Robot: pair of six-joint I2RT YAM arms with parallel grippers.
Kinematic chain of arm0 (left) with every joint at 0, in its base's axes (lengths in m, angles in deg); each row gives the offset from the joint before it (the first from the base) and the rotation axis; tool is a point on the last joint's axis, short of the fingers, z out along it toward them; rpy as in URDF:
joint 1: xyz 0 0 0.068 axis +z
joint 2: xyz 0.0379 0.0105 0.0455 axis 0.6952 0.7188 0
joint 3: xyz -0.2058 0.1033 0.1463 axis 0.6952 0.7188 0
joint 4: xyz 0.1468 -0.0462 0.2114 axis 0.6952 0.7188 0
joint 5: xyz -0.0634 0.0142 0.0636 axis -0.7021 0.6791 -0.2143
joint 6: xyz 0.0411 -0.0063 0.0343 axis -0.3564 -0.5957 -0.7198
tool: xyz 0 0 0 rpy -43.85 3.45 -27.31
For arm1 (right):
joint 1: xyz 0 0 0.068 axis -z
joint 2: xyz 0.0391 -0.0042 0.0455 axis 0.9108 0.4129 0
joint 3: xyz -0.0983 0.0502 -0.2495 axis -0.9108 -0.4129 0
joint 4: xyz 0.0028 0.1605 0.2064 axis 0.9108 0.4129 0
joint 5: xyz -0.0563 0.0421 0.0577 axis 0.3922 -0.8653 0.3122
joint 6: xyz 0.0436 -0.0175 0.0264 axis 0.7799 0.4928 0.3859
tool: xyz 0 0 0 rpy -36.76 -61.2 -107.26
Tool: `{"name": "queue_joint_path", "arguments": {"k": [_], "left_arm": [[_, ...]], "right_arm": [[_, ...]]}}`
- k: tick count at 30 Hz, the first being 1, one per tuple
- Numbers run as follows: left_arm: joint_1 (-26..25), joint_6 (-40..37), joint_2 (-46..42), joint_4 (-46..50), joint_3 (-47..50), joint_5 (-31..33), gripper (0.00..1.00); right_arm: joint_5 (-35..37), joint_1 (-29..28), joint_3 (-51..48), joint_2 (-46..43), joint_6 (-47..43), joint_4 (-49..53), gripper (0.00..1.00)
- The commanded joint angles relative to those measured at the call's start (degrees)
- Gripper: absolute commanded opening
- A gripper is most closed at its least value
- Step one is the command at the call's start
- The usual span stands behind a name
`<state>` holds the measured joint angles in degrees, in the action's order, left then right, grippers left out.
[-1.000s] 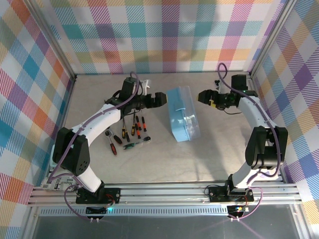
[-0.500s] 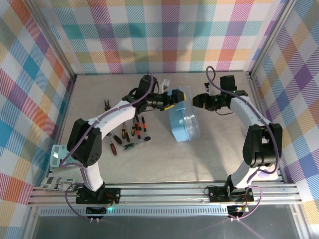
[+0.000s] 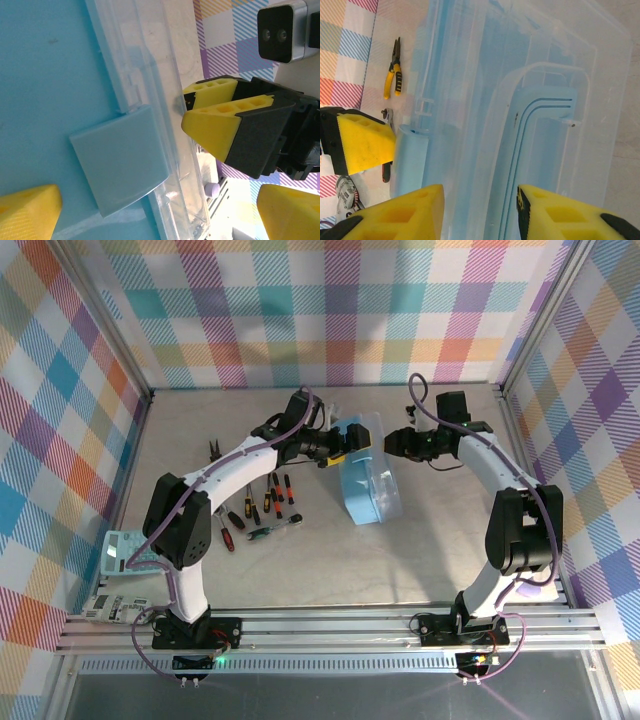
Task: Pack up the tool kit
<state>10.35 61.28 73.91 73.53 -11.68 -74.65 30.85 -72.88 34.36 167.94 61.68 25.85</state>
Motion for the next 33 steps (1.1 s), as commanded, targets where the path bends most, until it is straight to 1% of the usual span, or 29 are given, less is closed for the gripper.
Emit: {"name": "queue_joint_path", "arguments": {"k": [1,3,13,20,25,27,30,33], "left_arm": [[-0.2,0.0,1.5,2.1,-2.0,0.4,1.0],[-0.2,0.9,2.5,-0.7,-2.5,-0.3,1.0],[-0.7,4.6,6.2,-6.4,-5.2,-3.4,1.0],[-1.5,5.5,8.4,-7.0,-8.1,-5.7,1.0],[-1.6,5.9,8.7,-8.7,-7.5,-6.5,1.0],[-1.6,6.7,8.4,-12.4,-6.2,-7.9,1.0],[-1.6,9.7,8.3,-23.5,-2.8,-11.6,1.0],[-1.6,12.4,8.9,-31.3,-0.7,-13.8,1.0]], "right_arm": [[0.6,-0.7,-0.8,1.2,-0.1,-0.2,0.4],[0.6,-0.9,-0.9,1.2,-0.1,-0.2,0.38],[0.3,-3.3,-3.0,1.3,1.0,-1.2,0.3],[0.5,-5.1,-3.8,1.7,1.8,-2.3,0.24],[0.3,-5.8,-3.4,2.2,2.0,-2.3,0.22],[0.4,-5.9,-3.3,2.6,2.2,-2.3,0.21],[0.6,-6.0,-3.4,2.9,2.5,-2.4,0.2],[0.8,-6.0,-3.5,3.1,2.7,-2.4,0.2]]}}
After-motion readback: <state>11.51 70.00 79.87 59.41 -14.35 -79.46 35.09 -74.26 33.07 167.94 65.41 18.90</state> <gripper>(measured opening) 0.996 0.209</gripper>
